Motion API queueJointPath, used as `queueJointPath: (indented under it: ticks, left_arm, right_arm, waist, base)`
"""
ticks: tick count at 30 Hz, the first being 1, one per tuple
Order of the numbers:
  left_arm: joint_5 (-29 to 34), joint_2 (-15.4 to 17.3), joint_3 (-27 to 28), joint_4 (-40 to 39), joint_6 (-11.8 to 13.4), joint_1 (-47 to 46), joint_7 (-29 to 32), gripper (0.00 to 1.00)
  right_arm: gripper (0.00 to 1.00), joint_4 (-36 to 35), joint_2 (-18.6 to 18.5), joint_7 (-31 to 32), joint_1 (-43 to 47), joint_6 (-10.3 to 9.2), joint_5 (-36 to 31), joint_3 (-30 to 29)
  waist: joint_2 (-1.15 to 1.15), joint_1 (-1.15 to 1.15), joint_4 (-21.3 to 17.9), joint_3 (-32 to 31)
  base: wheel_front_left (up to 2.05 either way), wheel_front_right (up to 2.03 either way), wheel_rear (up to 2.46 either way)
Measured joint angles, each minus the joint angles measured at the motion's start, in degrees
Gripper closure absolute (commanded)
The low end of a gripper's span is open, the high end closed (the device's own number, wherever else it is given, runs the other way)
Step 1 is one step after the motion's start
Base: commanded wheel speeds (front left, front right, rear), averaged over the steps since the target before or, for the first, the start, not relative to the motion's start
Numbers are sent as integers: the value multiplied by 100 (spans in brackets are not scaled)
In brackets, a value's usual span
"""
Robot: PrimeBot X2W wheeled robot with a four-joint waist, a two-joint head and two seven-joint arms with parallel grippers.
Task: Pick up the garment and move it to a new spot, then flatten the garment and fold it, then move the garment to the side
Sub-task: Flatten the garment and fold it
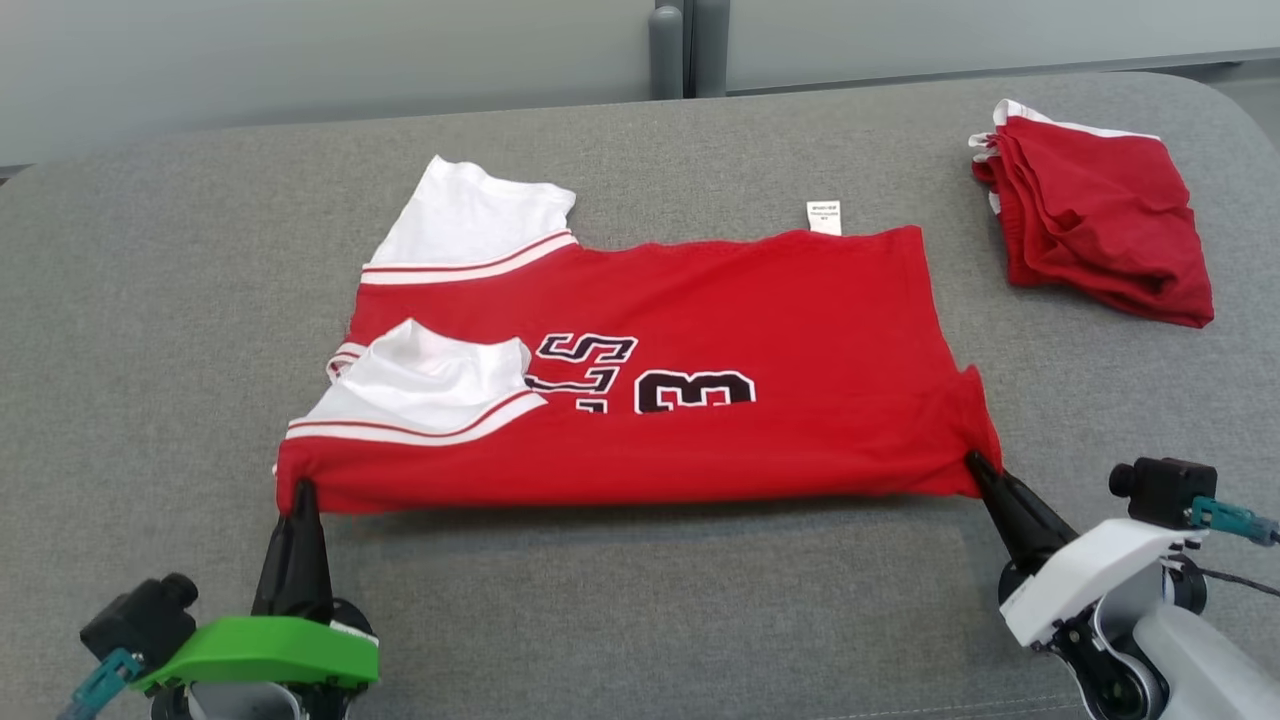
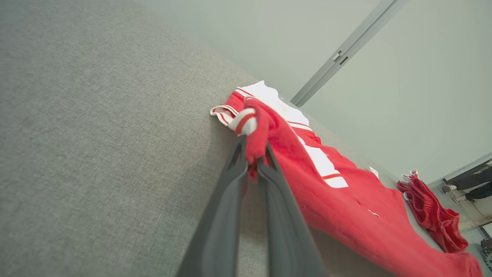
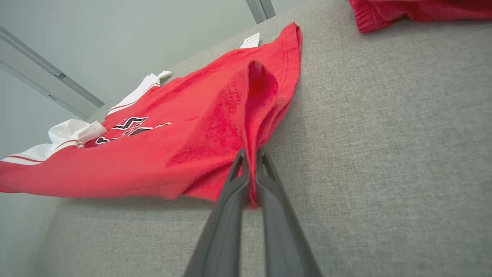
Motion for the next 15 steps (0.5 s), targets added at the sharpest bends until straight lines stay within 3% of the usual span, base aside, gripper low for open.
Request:
queueJointPath:
  ticks: [15]
  left_arm:
    - [87,12,-191,-275,199,822,13,100]
  right_arm:
    - [100,-341,-233,244,717,-1,267,67]
  waist:
    - [0,0,1,-75]
  base:
    - [0,0,0]
